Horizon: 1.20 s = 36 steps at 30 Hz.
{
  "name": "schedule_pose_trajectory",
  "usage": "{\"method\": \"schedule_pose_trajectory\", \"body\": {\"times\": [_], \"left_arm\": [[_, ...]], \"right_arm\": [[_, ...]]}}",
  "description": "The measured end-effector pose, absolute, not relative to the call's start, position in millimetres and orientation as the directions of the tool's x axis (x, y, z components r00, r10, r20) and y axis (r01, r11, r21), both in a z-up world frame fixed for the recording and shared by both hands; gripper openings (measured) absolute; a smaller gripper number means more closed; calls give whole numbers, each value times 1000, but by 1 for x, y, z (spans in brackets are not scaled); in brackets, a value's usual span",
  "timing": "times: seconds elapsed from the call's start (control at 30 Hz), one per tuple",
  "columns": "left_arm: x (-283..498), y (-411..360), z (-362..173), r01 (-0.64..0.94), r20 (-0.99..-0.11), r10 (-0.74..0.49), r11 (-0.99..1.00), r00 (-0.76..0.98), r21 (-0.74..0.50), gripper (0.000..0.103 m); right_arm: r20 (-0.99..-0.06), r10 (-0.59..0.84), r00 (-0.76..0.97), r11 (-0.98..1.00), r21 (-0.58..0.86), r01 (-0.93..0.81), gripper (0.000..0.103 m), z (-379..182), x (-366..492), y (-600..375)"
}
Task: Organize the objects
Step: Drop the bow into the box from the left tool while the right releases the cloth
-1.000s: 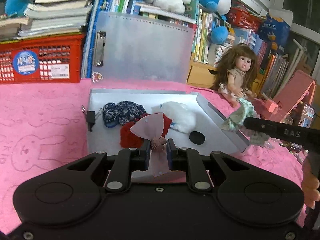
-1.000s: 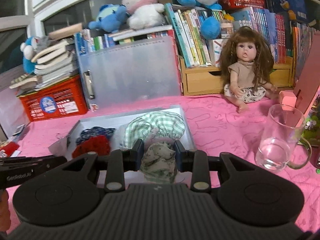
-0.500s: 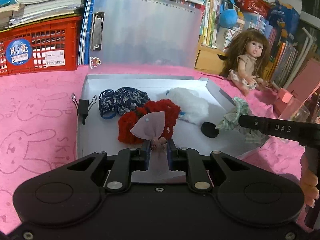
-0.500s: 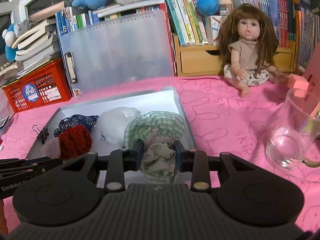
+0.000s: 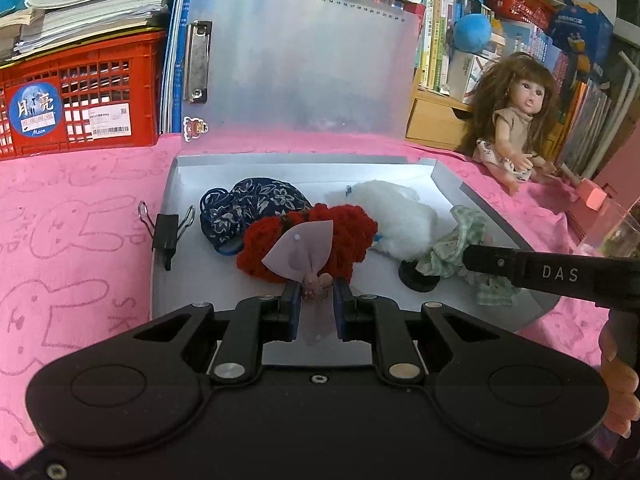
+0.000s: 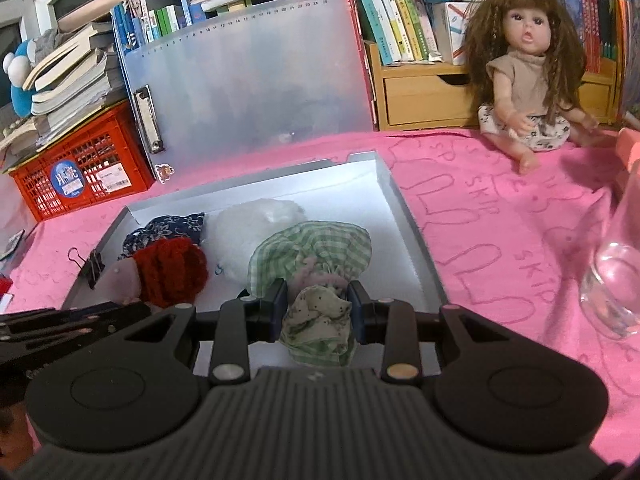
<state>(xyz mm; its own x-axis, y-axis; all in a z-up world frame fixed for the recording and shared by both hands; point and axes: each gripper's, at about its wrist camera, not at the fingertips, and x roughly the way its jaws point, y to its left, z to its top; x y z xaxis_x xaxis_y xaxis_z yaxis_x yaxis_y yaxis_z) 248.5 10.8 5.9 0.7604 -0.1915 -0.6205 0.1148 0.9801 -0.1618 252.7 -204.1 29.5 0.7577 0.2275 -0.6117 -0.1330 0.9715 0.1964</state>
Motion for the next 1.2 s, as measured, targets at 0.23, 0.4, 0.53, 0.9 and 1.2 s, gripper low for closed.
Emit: {"method": "schedule_pose_trajectory", "body": {"times": [0.23, 0.4, 0.53, 0.9, 1.2], "left_arm": [[255, 6, 4, 109, -618, -179, 983, 765, -149, 16], [254, 4, 3, 113, -615, -175, 984, 769, -139, 16], [253, 6, 4, 108, -613, -177, 983, 770, -148, 18], [229, 5, 16, 141, -570, -193, 981, 799, -135, 35], [205, 4, 34, 178, -539, -215, 977, 815, -120, 50]], "right_arm": [[-617, 245, 748, 967, 214, -140, 37, 27, 258, -201], [-619, 257, 743, 963, 229, -142, 37, 24, 258, -204], [-617, 262, 742, 961, 240, -140, 40, 24, 258, -205], [-580, 241, 778, 966, 218, -137, 64, 37, 245, -209], [-547, 271, 792, 957, 238, -163, 72, 50, 222, -217]]}}
